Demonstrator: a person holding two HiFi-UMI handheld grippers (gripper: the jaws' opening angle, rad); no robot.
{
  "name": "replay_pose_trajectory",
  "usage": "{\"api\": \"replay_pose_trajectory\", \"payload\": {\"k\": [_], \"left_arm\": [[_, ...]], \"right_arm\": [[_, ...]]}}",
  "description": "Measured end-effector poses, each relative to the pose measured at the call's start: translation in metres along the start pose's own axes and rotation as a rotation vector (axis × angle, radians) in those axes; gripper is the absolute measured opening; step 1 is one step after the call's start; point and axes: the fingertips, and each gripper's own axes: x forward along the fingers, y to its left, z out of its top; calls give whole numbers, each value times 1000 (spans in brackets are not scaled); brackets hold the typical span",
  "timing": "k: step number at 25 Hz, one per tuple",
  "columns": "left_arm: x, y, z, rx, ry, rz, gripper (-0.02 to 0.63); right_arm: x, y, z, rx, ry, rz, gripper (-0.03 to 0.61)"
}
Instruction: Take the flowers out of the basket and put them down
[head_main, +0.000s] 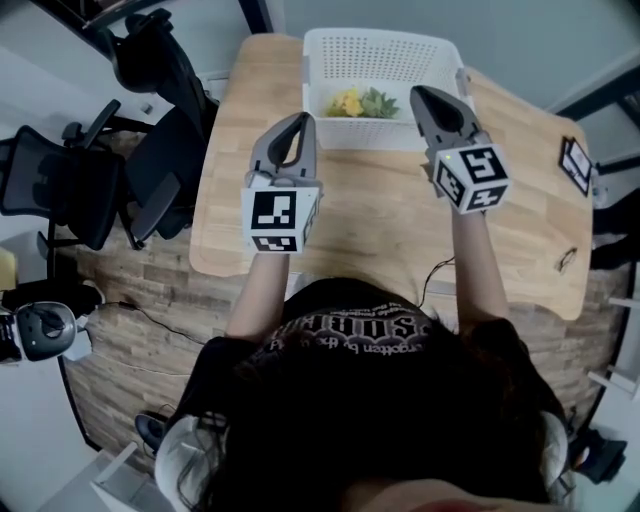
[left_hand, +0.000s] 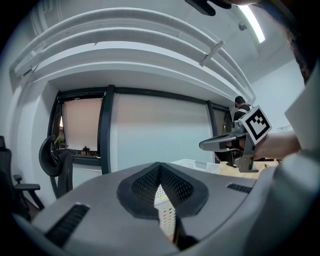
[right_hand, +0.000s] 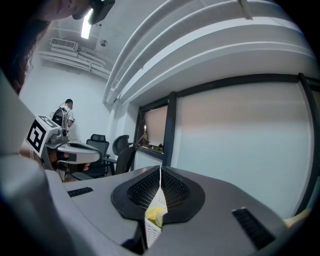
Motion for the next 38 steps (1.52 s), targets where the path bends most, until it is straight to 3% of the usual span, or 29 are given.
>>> {"api": "replay_pose_trajectory", "payload": {"k": [18,27,29,31,33,38], "left_arm": [[22,17,-8,11,40,46,0],[26,22,-10,16,51,63,0],[27,21,-10,18,52,62,0],[28,21,-10,21,54,63,0],[29,22,-11,21,57,66,0],[32,25,-11,23,59,73,0]], "right_arm": [[65,-16,-7,-86,61,322,29],[87,-16,-36,-115,102,422,31],[93,-16,-44,-115,119,444,44],[99,-16,-50,-115,139,471,113],[106,-15,-56,-133,163,502,143],[127,-10,-65,-173,193,557,158]]}}
